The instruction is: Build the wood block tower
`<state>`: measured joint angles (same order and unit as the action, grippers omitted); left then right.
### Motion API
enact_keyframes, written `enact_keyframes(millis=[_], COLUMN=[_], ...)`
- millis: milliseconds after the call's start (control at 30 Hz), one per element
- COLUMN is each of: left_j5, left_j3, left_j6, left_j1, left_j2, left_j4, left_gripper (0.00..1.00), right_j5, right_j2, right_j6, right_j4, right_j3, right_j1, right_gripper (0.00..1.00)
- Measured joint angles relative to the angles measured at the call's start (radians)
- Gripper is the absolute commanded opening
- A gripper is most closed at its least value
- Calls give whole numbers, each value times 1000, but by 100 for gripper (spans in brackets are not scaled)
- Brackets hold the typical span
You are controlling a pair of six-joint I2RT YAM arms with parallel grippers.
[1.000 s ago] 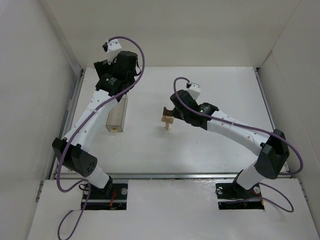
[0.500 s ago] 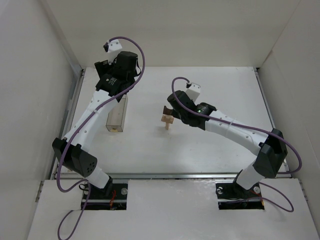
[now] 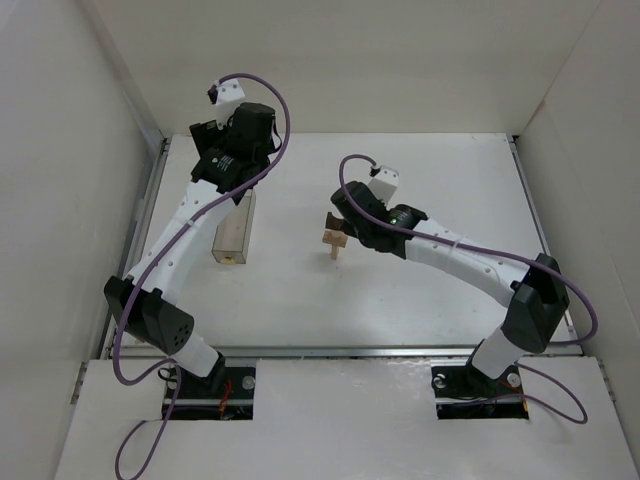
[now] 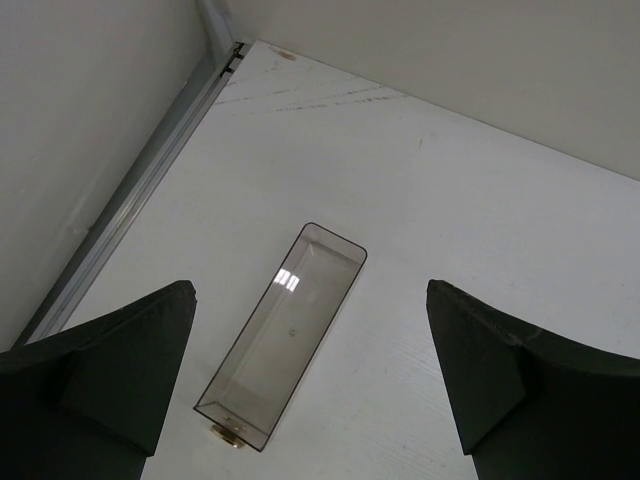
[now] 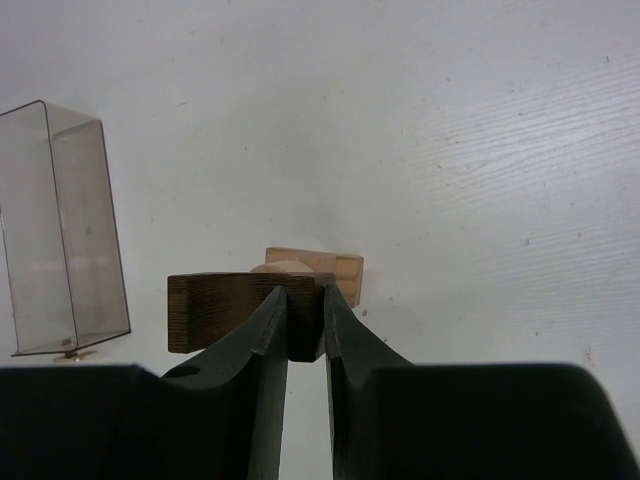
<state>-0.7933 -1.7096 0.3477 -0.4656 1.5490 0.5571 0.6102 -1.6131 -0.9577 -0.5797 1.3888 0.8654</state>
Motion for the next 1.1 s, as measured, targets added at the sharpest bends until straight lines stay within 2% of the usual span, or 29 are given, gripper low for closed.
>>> enact_keyframes(millis=[1100], left_j5=[17], left_j3=[15], left_j6=[-15], left_j1=[0], left_j2=[0], left_j4=[-16], left_gripper=[100], right_j5=[0], right_j2=[-18], right_j6=[1], right_j4=[-22], right_j3=[24], right_j1=[0], right_gripper=[0])
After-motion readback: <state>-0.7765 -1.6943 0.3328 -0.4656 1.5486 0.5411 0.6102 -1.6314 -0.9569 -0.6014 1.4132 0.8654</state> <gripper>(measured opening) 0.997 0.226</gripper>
